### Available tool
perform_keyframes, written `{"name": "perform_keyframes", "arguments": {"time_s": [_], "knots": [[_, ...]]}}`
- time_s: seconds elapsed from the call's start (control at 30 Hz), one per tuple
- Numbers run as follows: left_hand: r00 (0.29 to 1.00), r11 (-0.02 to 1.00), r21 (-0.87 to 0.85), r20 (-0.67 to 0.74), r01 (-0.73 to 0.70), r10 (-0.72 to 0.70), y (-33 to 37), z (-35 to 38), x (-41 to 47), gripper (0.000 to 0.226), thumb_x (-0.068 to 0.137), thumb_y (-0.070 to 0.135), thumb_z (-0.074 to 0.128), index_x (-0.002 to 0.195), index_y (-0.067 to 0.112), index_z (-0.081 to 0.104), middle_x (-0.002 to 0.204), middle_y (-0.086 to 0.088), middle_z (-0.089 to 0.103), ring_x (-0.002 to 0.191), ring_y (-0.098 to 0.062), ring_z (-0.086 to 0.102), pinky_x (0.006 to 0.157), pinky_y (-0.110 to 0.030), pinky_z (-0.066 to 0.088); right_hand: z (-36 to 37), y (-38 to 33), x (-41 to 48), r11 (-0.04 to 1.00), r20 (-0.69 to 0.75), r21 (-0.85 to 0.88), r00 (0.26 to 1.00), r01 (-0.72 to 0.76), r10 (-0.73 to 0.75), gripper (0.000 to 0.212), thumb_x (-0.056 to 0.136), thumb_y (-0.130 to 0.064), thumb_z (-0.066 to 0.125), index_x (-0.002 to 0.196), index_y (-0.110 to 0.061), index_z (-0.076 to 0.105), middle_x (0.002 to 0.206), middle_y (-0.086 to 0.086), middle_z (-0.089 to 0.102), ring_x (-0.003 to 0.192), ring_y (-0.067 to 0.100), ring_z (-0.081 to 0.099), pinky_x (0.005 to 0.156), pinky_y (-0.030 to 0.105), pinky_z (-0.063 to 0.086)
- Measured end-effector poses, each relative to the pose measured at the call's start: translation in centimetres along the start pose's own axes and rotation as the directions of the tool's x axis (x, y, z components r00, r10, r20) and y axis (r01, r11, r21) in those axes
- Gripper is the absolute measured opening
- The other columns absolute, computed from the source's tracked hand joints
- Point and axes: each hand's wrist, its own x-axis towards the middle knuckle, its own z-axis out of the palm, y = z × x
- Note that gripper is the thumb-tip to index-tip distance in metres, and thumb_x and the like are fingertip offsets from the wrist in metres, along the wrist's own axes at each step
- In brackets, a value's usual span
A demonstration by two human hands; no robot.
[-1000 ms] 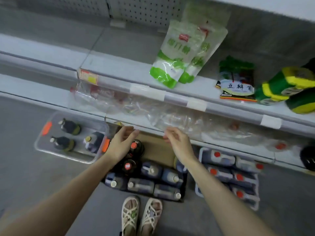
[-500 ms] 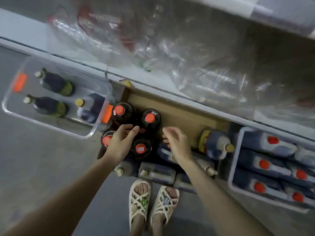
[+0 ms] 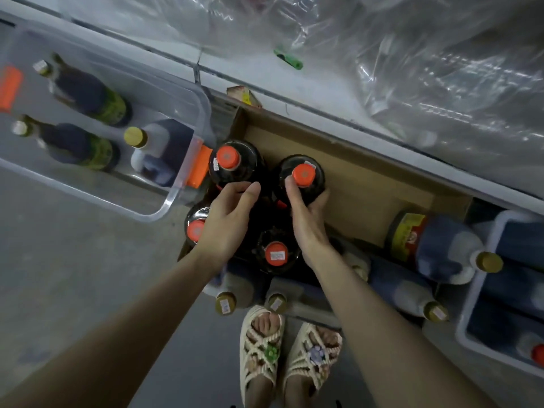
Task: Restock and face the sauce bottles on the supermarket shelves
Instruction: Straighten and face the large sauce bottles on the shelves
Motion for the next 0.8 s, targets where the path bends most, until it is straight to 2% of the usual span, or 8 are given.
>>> {"name": "perform_keyframes", "arguments": {"time_s": [0.17,0.3,0.4,0.47,0.53,0.63,0.73,0.8], "knots": [[1.0,0.999,0.022,0.018,-0.025,0.024,0.6,-0.3,1.1,0.021,0.096,0.043,0.048,0.111,0.03,0.056,0.103,0.012,0.064,0.097,0.001,0.06,0.079,-0.018,0.045,0.8,-1.1,1.4,0.985,-0.029,0.157,0.998,0.068,-0.064,0.111,0.075,-0.066,0.065,0.151,-0.038,-0.01,0.157,0.001,0.026,0.138,0.024,0.038,0.113,0.049,0.031],[0.998,0.999,0.017,0.033,-0.046,0.046,0.8,-0.2,1.6,0.01,0.096,0.043,0.047,0.098,0.038,0.055,0.101,0.012,0.065,0.094,0.002,0.06,0.081,-0.019,0.046,1.4,-2.0,2.1,0.972,-0.062,0.225,0.996,0.074,-0.061,0.109,0.078,-0.057,0.068,0.151,-0.037,-0.011,0.157,0.001,0.025,0.138,0.026,0.036,0.113,0.046,0.031],[0.998,0.998,0.022,0.031,-0.059,0.058,0.8,-0.1,2.0,0.01,0.097,0.043,0.046,0.097,0.038,0.055,0.102,0.011,0.065,0.096,0.0,0.06,0.084,-0.023,0.047,2.1,-2.1,2.3,0.956,-0.087,0.285,0.995,0.065,-0.042,0.112,0.073,-0.062,0.069,0.15,-0.039,-0.009,0.155,0.004,0.029,0.135,0.028,0.04,0.112,0.048,0.032],[0.997,0.997,0.029,0.03,-0.069,0.068,0.8,-0.2,2.1,0.011,0.097,0.044,0.046,0.098,0.038,0.055,0.103,0.01,0.064,0.097,-0.002,0.06,0.088,-0.026,0.048,2.1,-2.1,2.3,0.947,-0.098,0.314,0.994,0.069,-0.04,0.112,0.072,-0.064,0.069,0.151,-0.039,-0.006,0.154,0.004,0.03,0.134,0.027,0.041,0.111,0.044,0.033],[0.997,0.996,0.036,0.032,-0.076,0.074,0.7,-0.3,2.1,0.012,0.097,0.043,0.045,0.098,0.037,0.055,0.102,0.01,0.064,0.098,-0.002,0.06,0.09,-0.028,0.048,1.7,-2.1,2.1,0.95,-0.128,0.296,0.99,0.102,-0.066,0.102,0.08,-0.056,0.066,0.153,-0.035,-0.002,0.15,0.0,0.032,0.131,0.022,0.041,0.103,0.032,0.037],[0.996,0.996,0.046,0.038,-0.079,0.078,0.4,-0.5,1.9,0.014,0.097,0.043,0.046,0.097,0.035,0.057,0.104,0.007,0.066,0.101,-0.006,0.06,0.095,-0.033,0.048,0.4,-2.3,2.0,0.955,-0.148,0.23,0.977,0.187,-0.155,0.084,0.085,-0.048,0.064,0.152,-0.029,0.017,0.136,-0.008,0.043,0.112,0.009,0.047,0.074,0.014,0.042],[0.995,0.995,0.06,0.06,-0.081,0.077,0.7,-0.4,1.3,0.014,0.097,0.044,0.046,0.096,0.034,0.057,0.104,0.006,0.066,0.101,-0.007,0.061,0.095,-0.035,0.048,-1.2,-3.2,1.5,0.955,-0.141,0.157,0.963,0.251,-0.23,0.055,0.085,-0.048,0.064,0.133,-0.03,0.043,0.114,-0.013,0.057,0.097,0.002,0.056,0.069,0.017,0.045],[0.994,0.995,0.057,0.08,-0.082,0.078,1.2,-0.4,0.5,0.012,0.097,0.043,0.046,0.096,0.035,0.056,0.104,0.005,0.065,0.101,-0.007,0.06,0.094,-0.033,0.048,-2.2,-3.9,0.8,0.952,-0.148,0.115,0.953,0.283,-0.265,0.054,0.084,-0.05,0.064,0.13,-0.028,0.047,0.105,-0.016,0.057,0.091,-0.004,0.055,0.068,0.018,0.046]]}}
